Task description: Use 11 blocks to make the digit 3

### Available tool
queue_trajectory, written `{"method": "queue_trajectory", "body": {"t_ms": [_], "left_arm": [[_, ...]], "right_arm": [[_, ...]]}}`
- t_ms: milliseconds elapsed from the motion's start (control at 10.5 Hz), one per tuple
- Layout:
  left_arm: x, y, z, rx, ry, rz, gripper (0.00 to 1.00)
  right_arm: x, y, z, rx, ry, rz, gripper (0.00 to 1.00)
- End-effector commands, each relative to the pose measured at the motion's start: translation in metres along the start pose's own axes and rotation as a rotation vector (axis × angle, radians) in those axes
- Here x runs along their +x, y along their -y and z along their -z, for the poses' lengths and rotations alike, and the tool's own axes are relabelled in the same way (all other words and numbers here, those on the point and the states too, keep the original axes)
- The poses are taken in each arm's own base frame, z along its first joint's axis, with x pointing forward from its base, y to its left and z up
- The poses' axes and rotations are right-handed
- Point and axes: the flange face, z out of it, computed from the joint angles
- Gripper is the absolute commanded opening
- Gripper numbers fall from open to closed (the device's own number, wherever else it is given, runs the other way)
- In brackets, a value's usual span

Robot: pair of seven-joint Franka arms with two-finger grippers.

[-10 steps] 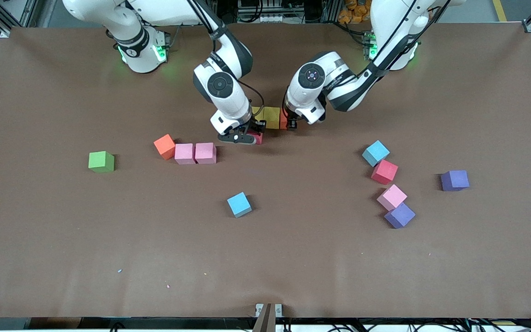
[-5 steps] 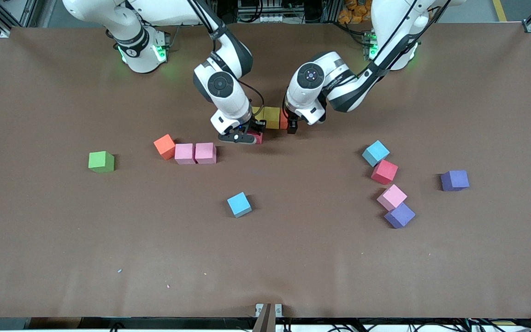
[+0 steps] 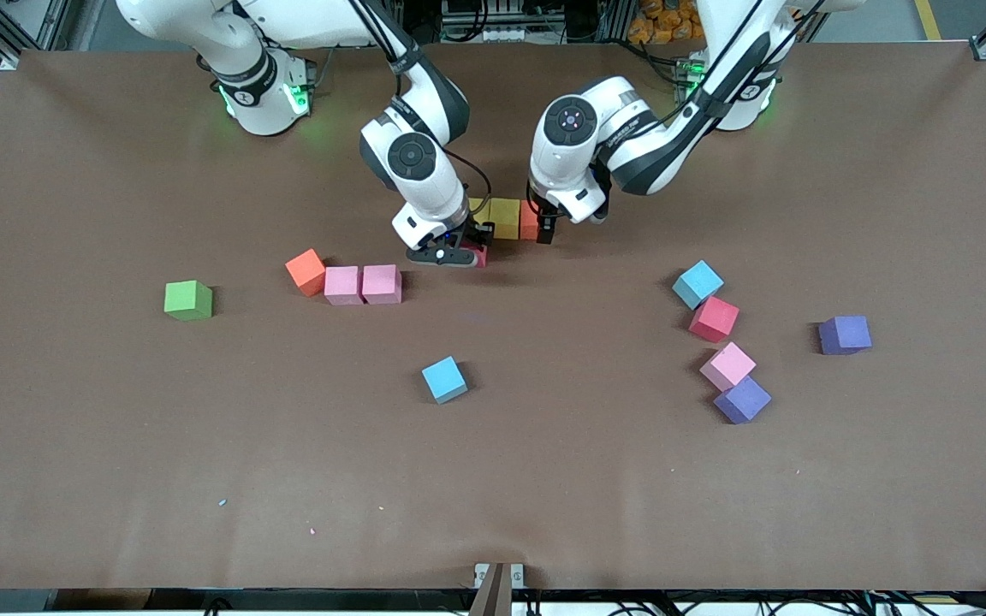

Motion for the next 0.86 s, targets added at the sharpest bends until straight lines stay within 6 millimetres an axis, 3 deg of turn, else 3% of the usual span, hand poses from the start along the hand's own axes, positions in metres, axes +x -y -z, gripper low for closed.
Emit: {"method": "queue_trajectory", "body": {"t_ms": [0, 191, 286, 477, 763], "left_arm": [[0.000, -0.023, 0.031, -0.007, -0.029, -0.099, 1.00], [0.000, -0.044, 0.052, 0.023, -0.045, -0.182, 1.00], [0.010, -0.057, 0.059, 0.011, -0.056, -0.224, 1.00], [0.031, -0.084, 0.076, -0.021, -0.086, -0.316, 1.00], [0.079, -0.134, 0.094, -0.061, -0.110, -0.454, 1.00]], "right_arm": [[0.000, 0.005, -0.001, 0.004, -0.014, 0.005, 0.00], [0.000, 0.005, -0.003, 0.003, -0.013, 0.007, 0.00], [-0.004, 0.007, -0.005, 0.002, -0.011, 0.013, 0.00], [-0.005, 0.008, -0.005, 0.000, -0.010, 0.017, 0.00], [-0.006, 0.008, -0.006, -0.002, -0.009, 0.019, 0.00]]}}
